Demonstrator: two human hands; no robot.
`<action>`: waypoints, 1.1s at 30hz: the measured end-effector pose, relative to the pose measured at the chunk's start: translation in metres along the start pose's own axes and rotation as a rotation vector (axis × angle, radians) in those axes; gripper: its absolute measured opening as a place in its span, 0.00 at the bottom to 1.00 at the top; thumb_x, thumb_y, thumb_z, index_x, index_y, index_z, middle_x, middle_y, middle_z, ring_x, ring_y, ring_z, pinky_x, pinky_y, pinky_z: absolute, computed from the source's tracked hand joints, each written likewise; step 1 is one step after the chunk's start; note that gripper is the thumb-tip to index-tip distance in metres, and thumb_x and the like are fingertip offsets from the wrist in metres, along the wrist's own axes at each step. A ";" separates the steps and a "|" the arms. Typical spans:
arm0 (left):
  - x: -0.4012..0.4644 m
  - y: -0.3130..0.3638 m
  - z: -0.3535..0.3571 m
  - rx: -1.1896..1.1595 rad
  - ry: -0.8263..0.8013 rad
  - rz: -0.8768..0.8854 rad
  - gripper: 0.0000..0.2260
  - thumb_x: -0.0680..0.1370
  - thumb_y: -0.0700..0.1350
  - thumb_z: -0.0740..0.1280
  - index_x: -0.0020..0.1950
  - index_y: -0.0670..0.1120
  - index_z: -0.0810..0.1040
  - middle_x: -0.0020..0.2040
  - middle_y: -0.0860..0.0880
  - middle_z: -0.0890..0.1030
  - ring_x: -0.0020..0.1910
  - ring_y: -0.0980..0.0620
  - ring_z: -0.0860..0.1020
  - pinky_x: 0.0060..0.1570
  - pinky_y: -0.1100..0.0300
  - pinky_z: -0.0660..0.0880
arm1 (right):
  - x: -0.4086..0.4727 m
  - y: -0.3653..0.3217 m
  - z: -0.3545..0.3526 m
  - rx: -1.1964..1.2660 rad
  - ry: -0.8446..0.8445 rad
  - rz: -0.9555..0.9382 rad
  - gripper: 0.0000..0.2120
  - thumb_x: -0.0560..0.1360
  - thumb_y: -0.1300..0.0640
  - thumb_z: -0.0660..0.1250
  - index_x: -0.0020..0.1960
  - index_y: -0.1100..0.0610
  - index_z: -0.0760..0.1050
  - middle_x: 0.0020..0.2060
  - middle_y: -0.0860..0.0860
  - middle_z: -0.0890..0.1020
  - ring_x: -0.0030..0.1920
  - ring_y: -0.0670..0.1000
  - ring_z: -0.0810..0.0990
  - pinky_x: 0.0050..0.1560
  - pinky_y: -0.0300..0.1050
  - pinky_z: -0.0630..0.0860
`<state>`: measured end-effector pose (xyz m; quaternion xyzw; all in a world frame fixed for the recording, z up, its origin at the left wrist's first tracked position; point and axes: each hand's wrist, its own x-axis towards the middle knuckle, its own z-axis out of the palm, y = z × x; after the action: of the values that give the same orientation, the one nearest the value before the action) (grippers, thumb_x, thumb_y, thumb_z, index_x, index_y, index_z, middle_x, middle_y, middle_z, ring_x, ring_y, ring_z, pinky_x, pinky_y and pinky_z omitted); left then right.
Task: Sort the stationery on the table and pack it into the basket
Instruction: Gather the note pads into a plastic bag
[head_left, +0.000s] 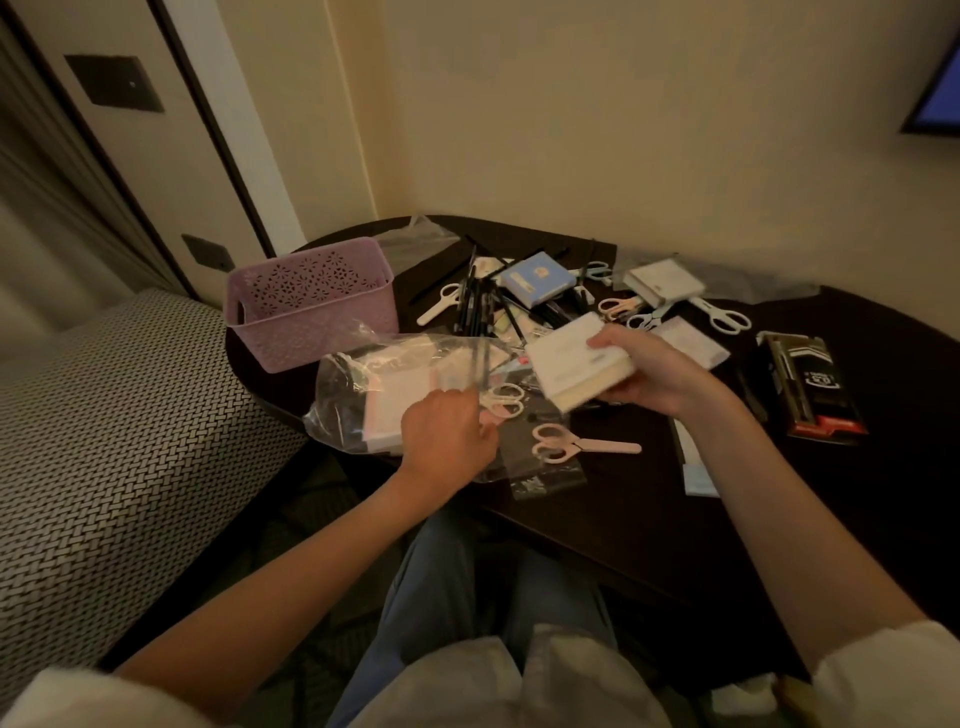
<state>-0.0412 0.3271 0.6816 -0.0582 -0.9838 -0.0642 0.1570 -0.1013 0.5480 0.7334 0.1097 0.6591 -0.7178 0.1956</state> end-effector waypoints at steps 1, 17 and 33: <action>-0.002 0.000 -0.001 0.002 -0.005 -0.017 0.09 0.76 0.52 0.63 0.40 0.49 0.68 0.42 0.47 0.80 0.42 0.47 0.78 0.34 0.58 0.63 | 0.000 0.002 0.000 -0.110 -0.031 0.008 0.19 0.75 0.60 0.65 0.66 0.57 0.68 0.60 0.59 0.76 0.55 0.55 0.77 0.43 0.49 0.79; -0.009 -0.020 -0.012 -0.231 0.113 0.119 0.11 0.80 0.45 0.60 0.38 0.48 0.70 0.36 0.49 0.76 0.32 0.52 0.72 0.32 0.58 0.66 | 0.032 0.036 0.074 0.147 -0.227 0.071 0.18 0.77 0.69 0.62 0.67 0.64 0.69 0.60 0.61 0.78 0.59 0.58 0.79 0.44 0.48 0.80; -0.007 -0.034 -0.010 -0.255 0.252 0.261 0.12 0.80 0.48 0.57 0.41 0.45 0.74 0.36 0.49 0.76 0.31 0.53 0.72 0.31 0.62 0.62 | 0.046 0.046 0.103 0.088 -0.297 -0.012 0.14 0.77 0.66 0.65 0.61 0.66 0.74 0.55 0.60 0.81 0.57 0.59 0.80 0.57 0.60 0.78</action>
<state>-0.0366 0.2912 0.6855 -0.1961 -0.9244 -0.1739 0.2773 -0.1130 0.4372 0.6836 0.0066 0.5914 -0.7556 0.2816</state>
